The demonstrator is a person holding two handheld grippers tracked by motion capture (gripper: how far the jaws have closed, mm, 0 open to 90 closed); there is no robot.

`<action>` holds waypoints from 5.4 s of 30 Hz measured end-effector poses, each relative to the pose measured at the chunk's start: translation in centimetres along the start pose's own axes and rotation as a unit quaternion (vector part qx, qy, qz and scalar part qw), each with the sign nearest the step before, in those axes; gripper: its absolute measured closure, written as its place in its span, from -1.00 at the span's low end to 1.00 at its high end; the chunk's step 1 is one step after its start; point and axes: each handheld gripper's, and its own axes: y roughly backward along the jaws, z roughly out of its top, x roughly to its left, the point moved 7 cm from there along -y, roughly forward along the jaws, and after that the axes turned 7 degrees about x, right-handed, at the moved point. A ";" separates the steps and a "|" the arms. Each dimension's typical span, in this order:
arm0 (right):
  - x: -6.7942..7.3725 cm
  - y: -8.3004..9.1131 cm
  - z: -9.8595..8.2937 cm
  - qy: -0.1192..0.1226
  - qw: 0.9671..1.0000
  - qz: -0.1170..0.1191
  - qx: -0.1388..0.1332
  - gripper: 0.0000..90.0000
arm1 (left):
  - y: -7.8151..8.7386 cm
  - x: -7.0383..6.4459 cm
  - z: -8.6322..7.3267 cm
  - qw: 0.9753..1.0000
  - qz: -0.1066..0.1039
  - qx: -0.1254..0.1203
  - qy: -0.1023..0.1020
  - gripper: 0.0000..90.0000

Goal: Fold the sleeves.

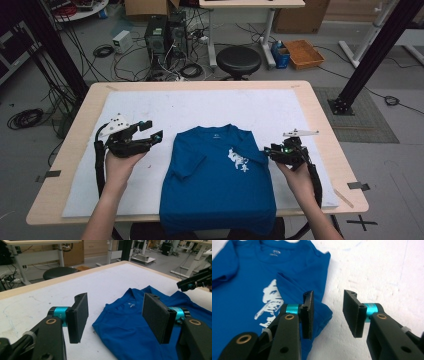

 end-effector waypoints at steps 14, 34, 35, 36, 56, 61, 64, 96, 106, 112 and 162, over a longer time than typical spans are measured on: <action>6.0 0.5 -1.2 0.174 0.985 0.010 0.016 0.96 | -0.1 -0.1 0.0 1.000 -0.001 0.001 0.003 -0.16; 5.5 -0.8 0.5 0.146 0.989 0.004 0.006 0.31 | -0.6 -0.2 -0.3 1.000 -0.004 0.008 0.006 -0.16; 5.5 -1.3 0.5 0.147 0.989 -0.004 0.015 0.31 | -0.6 -0.2 -0.4 1.000 -0.004 0.008 0.005 -0.16; 5.5 -1.7 0.5 0.147 0.989 -0.013 0.024 0.36 | -0.6 -0.2 -0.4 1.000 -0.005 0.009 0.006 -0.16; 8.1 -0.9 -1.3 0.256 0.966 0.012 0.036 0.46 | -1.2 -0.4 -0.8 1.000 -0.009 0.020 0.013 -0.17; 5.1 -0.9 1.4 0.175 0.984 -0.037 0.000 0.31 | -1.4 -0.4 -0.9 1.000 -0.010 0.024 0.014 -0.17; 3.5 -2.0 3.1 0.121 0.992 -0.036 0.000 0.31 | -1.6 -0.5 -1.0 1.000 -0.011 0.025 0.015 -0.17; 9.6 -4.3 3.5 0.205 0.978 0.043 -0.015 0.59 | -2.2 -0.6 -1.7 0.999 -0.011 0.042 0.018 -0.17; 1.2 -4.6 5.5 0.043 0.999 -0.015 -0.022 0.56 | -3.0 -0.7 -1.9 0.999 -0.013 0.046 0.019 -0.17; 1.7 -7.2 5.2 0.070 0.997 -0.021 0.029 0.91 | -3.5 -0.7 -2.0 0.999 -0.013 0.049 0.019 -0.17; -1.8 3.1 6.1 0.072 0.988 0.033 -0.129 -0.51 | -2.6 -0.2 0.1 0.999 0.028 0.021 0.005 -0.30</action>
